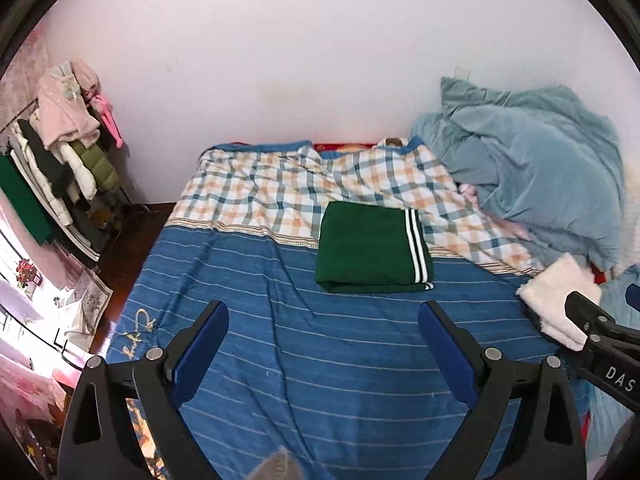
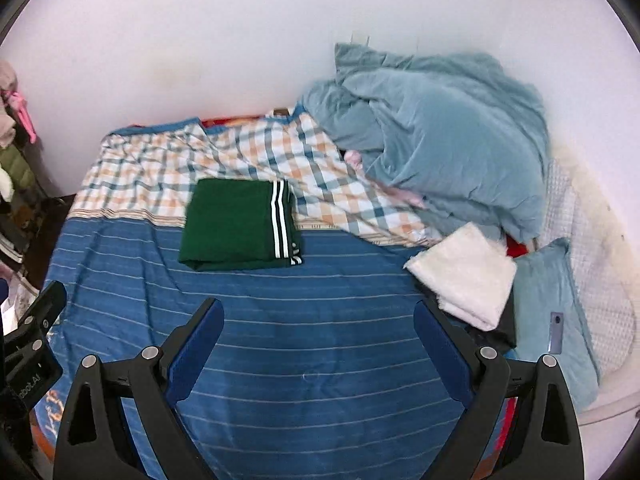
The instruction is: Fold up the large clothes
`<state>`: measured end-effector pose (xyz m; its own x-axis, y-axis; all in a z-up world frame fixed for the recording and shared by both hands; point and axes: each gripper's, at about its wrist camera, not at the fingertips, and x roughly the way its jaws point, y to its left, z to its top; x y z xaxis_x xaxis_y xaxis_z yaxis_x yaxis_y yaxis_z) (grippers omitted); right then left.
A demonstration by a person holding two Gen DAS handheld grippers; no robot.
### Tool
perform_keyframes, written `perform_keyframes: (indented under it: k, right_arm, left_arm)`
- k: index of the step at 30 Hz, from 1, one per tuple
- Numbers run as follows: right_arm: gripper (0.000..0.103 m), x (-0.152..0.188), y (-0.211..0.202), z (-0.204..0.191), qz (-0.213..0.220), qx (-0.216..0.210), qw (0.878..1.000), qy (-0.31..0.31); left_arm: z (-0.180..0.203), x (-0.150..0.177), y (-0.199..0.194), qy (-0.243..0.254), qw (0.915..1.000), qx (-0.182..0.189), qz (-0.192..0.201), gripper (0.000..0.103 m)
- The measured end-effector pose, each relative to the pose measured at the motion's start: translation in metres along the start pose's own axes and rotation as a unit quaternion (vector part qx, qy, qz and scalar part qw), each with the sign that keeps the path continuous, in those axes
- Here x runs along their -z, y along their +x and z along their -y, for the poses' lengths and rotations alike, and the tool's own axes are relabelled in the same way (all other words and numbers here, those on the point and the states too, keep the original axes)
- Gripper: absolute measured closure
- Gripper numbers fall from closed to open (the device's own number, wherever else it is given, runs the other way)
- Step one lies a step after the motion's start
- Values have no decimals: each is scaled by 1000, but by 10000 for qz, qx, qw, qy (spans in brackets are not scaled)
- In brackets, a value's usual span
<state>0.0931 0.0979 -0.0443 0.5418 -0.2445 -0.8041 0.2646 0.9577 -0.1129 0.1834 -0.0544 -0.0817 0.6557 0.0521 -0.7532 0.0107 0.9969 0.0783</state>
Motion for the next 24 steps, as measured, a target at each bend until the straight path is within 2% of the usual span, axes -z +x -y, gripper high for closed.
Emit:
perform_keyframes:
  k: [5, 9, 15, 24]
  right_arm:
    - [6, 3, -66, 29, 330, -95, 9994, -28]
    - [6, 7, -109, 43, 598, -56, 9982, -68]
    - [6, 12, -148, 55, 704, -147, 9973, -142]
    - [5, 16, -176, 65, 805, -148, 9965, -190]
  left_arm:
    - [-1, -1, -52, -41, 9996, -24, 292, 6]
    - [-1, 1, -73, -97, 9991, -57, 412, 6]
    - [-1, 8, -100, -174, 9985, -30, 525, 6]
    - [-2, 18, -118, -232, 9978, -49, 615, 6]
